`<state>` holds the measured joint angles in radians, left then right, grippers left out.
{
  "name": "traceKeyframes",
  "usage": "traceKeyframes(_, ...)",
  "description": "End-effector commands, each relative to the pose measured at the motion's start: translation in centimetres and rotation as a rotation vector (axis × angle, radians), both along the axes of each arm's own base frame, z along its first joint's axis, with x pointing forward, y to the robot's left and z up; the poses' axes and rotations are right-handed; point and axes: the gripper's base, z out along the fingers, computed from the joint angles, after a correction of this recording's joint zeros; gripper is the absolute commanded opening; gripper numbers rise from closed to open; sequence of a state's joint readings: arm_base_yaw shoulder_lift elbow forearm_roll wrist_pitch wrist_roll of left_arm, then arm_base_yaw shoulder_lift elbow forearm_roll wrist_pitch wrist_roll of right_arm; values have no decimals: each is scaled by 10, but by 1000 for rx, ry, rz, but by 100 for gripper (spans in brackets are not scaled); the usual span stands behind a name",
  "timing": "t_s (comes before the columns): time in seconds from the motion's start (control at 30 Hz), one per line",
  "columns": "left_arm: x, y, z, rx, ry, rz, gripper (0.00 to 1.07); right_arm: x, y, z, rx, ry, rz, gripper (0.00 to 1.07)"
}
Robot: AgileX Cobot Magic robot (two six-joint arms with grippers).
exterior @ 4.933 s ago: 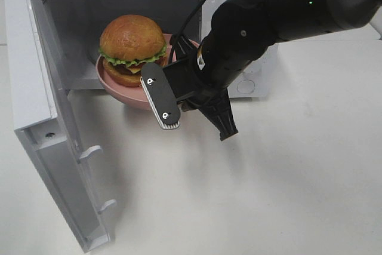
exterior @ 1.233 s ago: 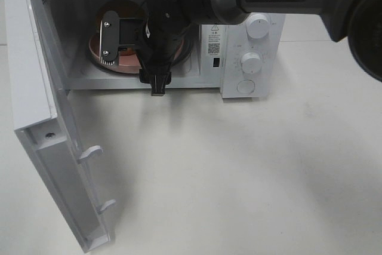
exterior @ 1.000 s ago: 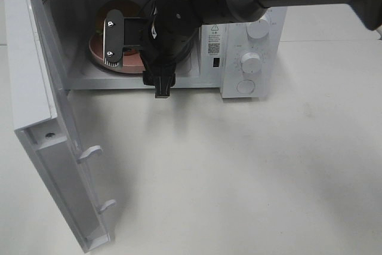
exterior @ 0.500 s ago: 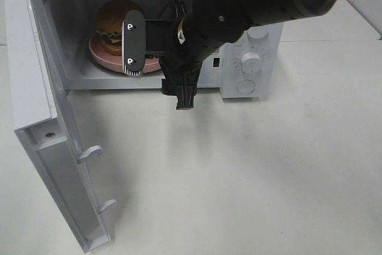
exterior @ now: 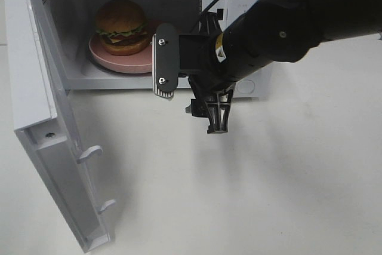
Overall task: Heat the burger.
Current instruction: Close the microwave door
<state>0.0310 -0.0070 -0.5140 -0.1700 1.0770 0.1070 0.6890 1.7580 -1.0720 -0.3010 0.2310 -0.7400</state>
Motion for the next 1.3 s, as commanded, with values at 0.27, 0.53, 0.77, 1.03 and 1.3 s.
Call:
traceKeyframes(0.27,-2,0,1,-3,-24,3,100,-35,-28,14,93,44,-127,74)
traceKeyframes(0.53,-2,0,1,-3,-24,3,100,-59,-49,30,249,93,-312,74)
traceKeyframes(0.77,-2,0,1,-3,-24,3,100,-85,-74,45,346,162,-516,74)
traceKeyframes(1.03,-2,0,1,-3,-24,3,100,-114,-103,65,366,271,-798,74)
traceKeyframes(1.3,-2,0,1,-3,-24,3,100,-139,-126,78,299,311,-873,74)
